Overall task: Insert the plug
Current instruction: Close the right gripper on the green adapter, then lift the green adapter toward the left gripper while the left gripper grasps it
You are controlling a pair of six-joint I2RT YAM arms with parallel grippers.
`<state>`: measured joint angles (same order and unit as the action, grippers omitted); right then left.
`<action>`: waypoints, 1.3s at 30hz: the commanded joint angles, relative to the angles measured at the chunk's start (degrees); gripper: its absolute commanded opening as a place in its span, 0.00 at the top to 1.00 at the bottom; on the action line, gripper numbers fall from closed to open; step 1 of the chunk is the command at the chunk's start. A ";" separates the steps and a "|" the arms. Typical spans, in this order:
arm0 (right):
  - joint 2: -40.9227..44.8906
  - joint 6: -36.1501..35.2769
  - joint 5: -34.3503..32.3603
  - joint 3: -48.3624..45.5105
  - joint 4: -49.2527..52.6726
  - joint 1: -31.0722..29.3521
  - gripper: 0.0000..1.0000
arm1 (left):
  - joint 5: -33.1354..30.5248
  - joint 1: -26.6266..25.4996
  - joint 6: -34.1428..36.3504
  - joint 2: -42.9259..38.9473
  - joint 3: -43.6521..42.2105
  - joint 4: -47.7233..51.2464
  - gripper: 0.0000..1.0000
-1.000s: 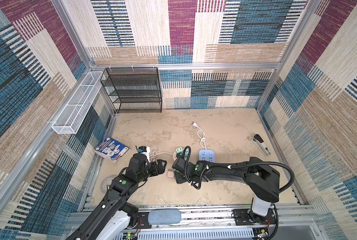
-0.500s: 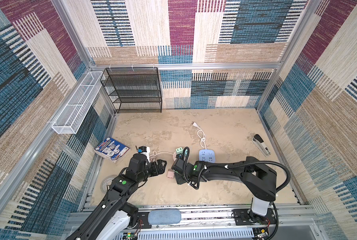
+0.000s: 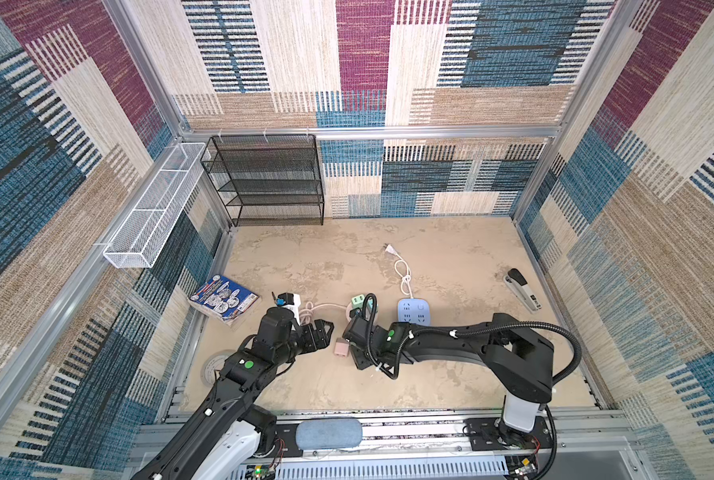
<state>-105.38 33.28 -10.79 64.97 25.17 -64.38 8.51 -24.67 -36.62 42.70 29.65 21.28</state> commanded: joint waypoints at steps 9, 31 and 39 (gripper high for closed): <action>-1.76 -1.33 0.34 0.62 -1.00 -0.02 0.47 | 1.24 -0.03 -0.86 0.35 -0.45 -0.95 0.10; 8.51 -10.90 2.47 -3.00 -2.93 0.01 0.73 | 10.64 -0.03 -1.19 5.17 -2.24 -6.86 0.19; 10.86 -12.83 3.87 -3.71 -4.50 0.04 0.79 | 23.88 -0.10 -2.75 12.46 -3.54 -16.34 0.21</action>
<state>-95.29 21.69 -7.77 61.41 22.92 -64.36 25.87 -24.77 -37.95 53.67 26.39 10.33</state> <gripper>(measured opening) 0.440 0.793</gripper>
